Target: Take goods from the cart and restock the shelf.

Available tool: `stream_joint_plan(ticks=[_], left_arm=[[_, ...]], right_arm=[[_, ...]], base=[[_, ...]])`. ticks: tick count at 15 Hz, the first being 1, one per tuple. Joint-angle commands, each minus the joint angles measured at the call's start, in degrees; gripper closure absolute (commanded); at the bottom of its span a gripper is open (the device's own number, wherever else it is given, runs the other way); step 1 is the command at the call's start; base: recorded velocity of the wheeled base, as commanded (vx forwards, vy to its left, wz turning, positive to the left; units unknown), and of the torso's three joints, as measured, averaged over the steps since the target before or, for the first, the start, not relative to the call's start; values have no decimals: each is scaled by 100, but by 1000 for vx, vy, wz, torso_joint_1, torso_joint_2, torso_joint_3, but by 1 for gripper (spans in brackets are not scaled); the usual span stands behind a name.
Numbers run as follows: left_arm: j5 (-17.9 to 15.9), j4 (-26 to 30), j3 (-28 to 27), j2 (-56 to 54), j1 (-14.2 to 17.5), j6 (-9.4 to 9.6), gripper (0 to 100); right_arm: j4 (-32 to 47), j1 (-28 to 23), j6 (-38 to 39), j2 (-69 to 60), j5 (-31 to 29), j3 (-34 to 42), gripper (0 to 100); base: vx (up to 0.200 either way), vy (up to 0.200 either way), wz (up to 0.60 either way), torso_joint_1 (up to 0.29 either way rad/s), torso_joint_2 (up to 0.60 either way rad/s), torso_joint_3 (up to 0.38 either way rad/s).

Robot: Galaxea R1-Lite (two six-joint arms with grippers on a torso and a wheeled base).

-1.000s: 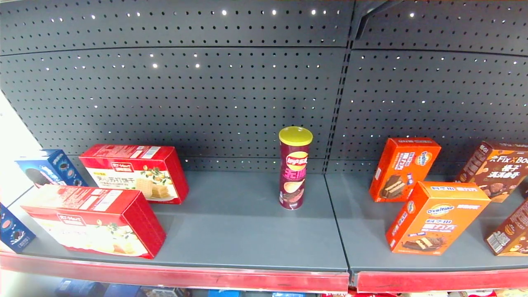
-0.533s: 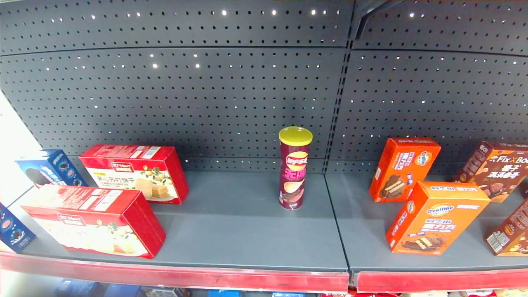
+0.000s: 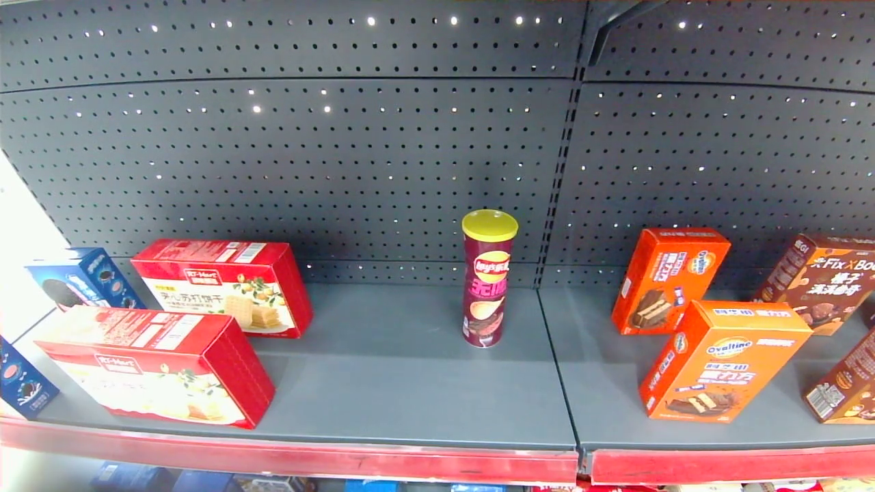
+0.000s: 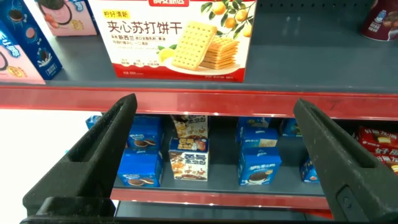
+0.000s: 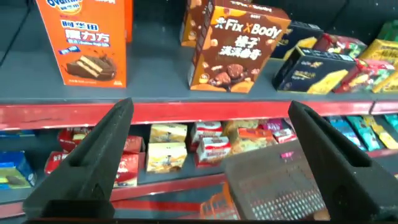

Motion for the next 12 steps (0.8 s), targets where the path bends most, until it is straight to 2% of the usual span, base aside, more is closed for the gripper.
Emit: stream_joint_plan(ticks=[1,5,9,12], left_arm=[[1,0,0,-2,0,-3,0],[-8,0,0,-2,0,14,0],[-25,0,-9,-2,0,49,0],[-25,0,0,-2,0,58,0]], right_arm=[[-2,-118,14,-98,6,166,0],[-37,-504,6,-133,6,359,0],[-37,-539,-21,-133,-12,430,0],[-90,-583,-214,-142,24,430,0]], base=[[0,0,0,0,0,0],[0,0,0,0,0,0],[0,0,0,0,0,0],[-200,0,0,10,4,2]])
